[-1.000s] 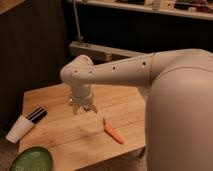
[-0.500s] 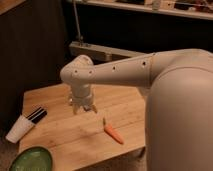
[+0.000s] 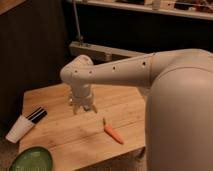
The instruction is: Push the ceramic bowl across the table
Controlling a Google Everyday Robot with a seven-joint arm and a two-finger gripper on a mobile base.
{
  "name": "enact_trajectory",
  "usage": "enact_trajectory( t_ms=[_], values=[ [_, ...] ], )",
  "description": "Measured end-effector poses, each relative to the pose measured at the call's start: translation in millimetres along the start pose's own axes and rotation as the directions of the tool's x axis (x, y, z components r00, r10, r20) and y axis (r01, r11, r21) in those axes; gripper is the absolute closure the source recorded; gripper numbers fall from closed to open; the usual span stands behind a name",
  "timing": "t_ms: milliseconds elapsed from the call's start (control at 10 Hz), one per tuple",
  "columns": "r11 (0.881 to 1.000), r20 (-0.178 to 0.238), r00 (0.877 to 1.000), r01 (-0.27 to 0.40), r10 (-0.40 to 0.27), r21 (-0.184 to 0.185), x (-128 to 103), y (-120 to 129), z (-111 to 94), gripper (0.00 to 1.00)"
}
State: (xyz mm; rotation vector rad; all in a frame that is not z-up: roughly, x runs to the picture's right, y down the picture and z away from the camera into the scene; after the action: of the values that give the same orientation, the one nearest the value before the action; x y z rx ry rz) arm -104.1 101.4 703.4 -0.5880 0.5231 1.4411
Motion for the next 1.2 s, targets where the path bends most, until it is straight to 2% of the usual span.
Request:
enact_trajectory(
  t_ms=[200,300,500,600,800,900,1000,1100,1200],
  values=[
    [1.000,0.010,0.999,0.030,-0.030,-0.001,1,5,-5,0.35],
    [0.995,0.026,0.995,0.096,-0.095,-0.010,4,14,-14,0.35],
    [0.965,0.064,0.965,0.257,-0.254,-0.048,21,50,-37,0.49],
    [0.933,0.081,0.935,0.350,-0.344,-0.079,40,69,-50,0.61],
    [0.854,0.096,0.863,0.505,-0.496,-0.126,75,102,-63,0.79],
    [0.794,0.106,0.806,0.592,-0.583,-0.139,97,122,-69,0.87],
    [0.772,0.110,0.784,0.620,-0.610,-0.142,103,127,-71,0.88],
    [0.764,0.112,0.778,0.629,-0.619,-0.143,106,130,-72,0.88],
    [0.765,0.111,0.778,0.628,-0.618,-0.143,106,129,-71,0.88]
  ],
)
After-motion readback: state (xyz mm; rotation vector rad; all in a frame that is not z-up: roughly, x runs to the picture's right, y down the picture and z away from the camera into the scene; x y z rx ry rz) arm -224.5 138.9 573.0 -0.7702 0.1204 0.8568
